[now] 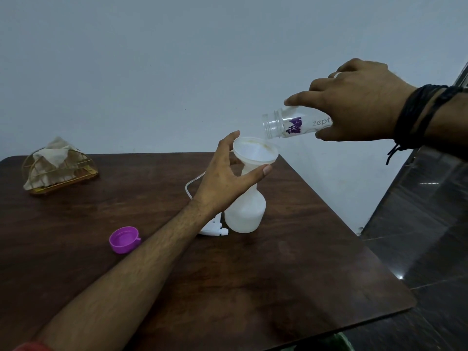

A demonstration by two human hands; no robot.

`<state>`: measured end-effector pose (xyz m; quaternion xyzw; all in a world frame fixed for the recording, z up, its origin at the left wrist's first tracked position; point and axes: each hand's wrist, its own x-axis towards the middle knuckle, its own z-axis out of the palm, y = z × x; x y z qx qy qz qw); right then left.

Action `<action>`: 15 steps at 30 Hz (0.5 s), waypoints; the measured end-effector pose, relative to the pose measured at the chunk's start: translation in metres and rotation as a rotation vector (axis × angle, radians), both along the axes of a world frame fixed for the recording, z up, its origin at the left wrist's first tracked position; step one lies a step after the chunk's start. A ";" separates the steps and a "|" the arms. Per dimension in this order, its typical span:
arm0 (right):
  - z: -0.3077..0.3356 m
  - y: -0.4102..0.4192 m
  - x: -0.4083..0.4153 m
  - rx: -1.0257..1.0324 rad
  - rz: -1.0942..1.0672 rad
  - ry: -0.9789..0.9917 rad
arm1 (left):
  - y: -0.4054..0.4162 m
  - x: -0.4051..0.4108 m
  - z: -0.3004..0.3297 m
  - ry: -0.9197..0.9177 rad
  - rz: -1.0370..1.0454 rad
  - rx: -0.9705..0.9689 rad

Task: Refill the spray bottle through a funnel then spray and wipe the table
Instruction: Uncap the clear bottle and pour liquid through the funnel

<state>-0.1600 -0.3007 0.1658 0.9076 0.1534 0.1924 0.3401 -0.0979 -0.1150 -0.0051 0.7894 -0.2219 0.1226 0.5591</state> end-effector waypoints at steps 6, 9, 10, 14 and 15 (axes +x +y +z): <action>0.000 -0.002 -0.001 -0.013 -0.004 -0.011 | -0.001 -0.001 -0.001 -0.023 0.007 -0.015; 0.000 -0.004 -0.001 -0.001 -0.007 -0.035 | -0.002 0.001 -0.003 -0.051 0.030 -0.018; 0.000 -0.005 -0.001 0.002 -0.010 -0.043 | -0.002 0.002 -0.002 -0.060 0.035 -0.026; 0.000 -0.011 -0.002 0.040 -0.006 -0.115 | 0.000 0.004 0.001 -0.104 0.100 -0.060; 0.001 -0.012 -0.003 0.059 0.004 -0.137 | 0.001 0.003 0.003 -0.113 0.115 -0.075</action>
